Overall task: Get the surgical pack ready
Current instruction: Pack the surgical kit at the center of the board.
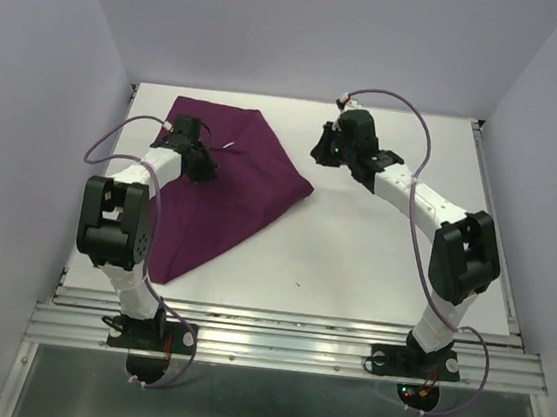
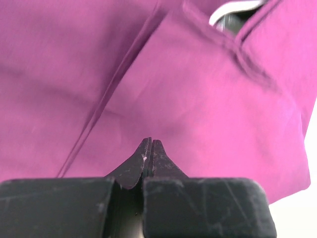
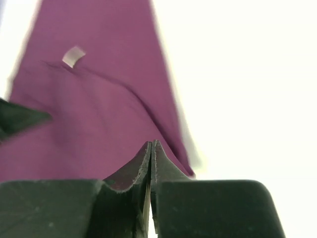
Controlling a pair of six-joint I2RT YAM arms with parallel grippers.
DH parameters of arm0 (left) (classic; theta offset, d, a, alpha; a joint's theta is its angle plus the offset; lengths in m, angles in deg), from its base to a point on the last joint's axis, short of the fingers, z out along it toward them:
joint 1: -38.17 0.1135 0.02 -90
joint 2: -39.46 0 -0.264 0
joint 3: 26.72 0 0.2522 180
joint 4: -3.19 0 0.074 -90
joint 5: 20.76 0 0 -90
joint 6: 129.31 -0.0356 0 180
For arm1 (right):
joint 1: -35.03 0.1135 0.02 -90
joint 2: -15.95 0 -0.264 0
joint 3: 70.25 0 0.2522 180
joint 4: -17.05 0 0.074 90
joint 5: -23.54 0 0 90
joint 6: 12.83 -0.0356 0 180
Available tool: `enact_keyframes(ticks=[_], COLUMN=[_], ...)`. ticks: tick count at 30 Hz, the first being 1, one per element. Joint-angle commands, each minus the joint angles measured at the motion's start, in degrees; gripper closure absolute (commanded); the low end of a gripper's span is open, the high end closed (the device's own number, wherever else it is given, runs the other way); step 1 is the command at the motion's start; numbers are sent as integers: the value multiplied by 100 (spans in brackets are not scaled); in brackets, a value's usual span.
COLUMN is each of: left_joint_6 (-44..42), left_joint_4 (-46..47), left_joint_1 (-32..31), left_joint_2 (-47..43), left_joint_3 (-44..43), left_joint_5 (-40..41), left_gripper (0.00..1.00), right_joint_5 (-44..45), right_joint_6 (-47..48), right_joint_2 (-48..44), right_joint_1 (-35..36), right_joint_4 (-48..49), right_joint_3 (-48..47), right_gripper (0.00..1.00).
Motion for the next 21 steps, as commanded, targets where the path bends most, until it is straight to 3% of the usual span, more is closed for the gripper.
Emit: enact_keyframes(ticks=[1, 11, 21], left_joint_6=[-41, -41, -14], left_joint_4=[-23, -296, -243], left_joint_1=[4, 22, 75], left_joint_2=[384, 1333, 1369], left_joint_3=[-521, -1093, -900], left_joint_5=[129, 516, 534], left_gripper=[100, 100, 100], right_joint_5=[620, 147, 331], right_joint_6=[193, -88, -308], right_joint_2=[-165, 142, 1284], right_joint_1=[177, 177, 177], right_joint_4=[-601, -681, -522], right_joint_3=[816, 1441, 239], right_gripper=[99, 99, 99])
